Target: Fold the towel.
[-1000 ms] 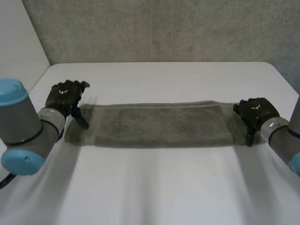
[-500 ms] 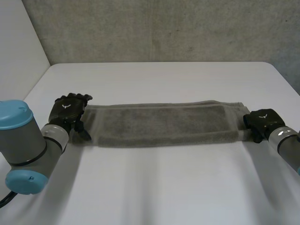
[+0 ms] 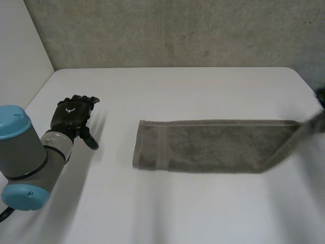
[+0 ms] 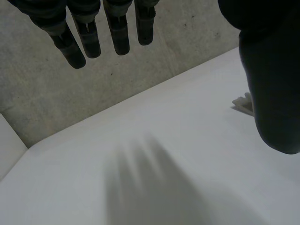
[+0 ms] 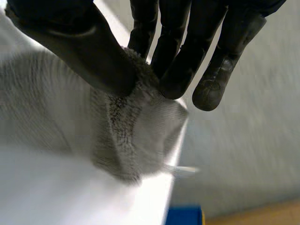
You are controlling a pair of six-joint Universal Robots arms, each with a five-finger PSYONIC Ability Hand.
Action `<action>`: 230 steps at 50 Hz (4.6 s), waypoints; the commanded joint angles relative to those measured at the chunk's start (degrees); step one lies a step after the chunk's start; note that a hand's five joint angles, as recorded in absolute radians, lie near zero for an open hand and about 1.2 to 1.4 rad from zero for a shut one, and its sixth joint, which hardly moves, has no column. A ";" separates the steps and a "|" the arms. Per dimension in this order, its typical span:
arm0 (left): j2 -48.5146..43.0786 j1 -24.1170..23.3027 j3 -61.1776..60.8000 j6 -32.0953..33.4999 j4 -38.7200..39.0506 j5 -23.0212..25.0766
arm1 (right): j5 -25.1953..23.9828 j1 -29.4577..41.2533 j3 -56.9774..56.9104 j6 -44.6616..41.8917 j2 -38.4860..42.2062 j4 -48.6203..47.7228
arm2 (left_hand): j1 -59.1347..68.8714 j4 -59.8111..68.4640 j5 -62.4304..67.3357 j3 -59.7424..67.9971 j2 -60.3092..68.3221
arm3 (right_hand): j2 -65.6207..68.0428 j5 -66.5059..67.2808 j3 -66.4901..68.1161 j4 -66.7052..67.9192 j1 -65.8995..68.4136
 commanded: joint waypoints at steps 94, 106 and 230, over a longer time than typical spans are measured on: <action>-21.24 -23.74 30.84 -3.60 -13.45 -19.86 | 2.70 22.63 27.95 17.00 -0.73 -19.42 | -4.10 -4.41 -11.99 -3.38 -4.35 | 4.90 3.68 3.59 3.32 4.41; -19.74 -22.34 23.81 -3.43 -8.88 -20.39 | 2.52 21.75 29.45 15.24 -1.52 -18.01 | -4.11 -4.41 -11.99 -3.38 -4.35 | 4.93 3.71 3.62 3.35 4.44; -5.22 -24.26 16.06 -10.37 -9.93 -12.49 | 7.02 34.15 10.20 30.88 -4.70 -3.69 | -4.11 -4.41 -11.99 -3.38 -4.35 | -65.07 -66.29 -66.38 -66.65 -65.56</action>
